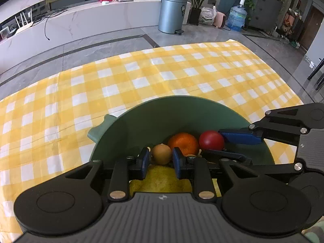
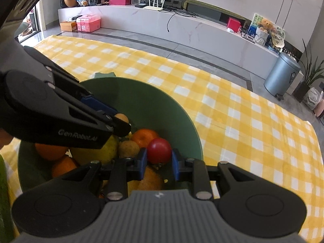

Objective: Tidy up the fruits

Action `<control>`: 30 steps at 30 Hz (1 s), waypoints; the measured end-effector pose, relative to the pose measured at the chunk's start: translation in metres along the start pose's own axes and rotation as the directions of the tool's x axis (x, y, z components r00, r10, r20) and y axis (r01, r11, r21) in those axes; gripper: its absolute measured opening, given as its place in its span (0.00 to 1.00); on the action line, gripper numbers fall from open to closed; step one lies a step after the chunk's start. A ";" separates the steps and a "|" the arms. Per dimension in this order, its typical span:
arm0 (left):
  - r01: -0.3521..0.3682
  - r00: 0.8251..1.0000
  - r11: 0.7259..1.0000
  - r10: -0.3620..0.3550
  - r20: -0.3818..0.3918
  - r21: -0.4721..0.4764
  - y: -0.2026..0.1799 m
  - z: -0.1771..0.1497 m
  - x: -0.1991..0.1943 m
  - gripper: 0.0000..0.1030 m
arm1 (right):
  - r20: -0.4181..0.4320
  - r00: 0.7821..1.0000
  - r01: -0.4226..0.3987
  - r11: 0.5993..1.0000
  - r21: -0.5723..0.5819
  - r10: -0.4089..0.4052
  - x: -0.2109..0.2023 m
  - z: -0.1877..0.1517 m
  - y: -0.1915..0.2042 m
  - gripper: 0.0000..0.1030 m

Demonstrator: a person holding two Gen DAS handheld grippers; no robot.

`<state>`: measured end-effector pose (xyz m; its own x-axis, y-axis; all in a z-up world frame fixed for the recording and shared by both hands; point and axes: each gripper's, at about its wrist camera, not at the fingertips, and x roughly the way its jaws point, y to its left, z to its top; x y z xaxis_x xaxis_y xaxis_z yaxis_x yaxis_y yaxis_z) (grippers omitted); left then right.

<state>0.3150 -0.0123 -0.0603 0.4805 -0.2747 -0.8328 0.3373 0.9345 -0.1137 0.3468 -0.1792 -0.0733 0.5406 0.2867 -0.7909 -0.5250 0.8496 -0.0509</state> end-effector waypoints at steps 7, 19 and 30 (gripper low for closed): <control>-0.005 1.000 1.000 0.005 0.009 -0.015 -0.001 -0.001 -0.003 0.35 | 0.006 1.000 -0.004 1.000 0.030 0.004 -0.003 -0.002 -0.001 0.24; -0.080 0.989 0.997 0.081 0.127 -0.015 -0.021 -0.021 -0.068 0.42 | 0.078 0.997 -0.011 0.997 0.079 0.004 -0.039 -0.013 0.002 0.35; -0.091 0.982 0.991 0.105 0.158 -0.093 -0.040 -0.084 -0.127 0.42 | 0.239 0.970 -0.008 0.982 0.190 -0.038 -0.106 -0.063 0.040 0.43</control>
<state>0.1728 0.0044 0.0043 0.6350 -0.2069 -0.7443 0.2152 0.9727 -0.0869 0.2267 -0.2038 -0.0297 0.7019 0.3515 -0.6195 -0.3946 0.9160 0.0727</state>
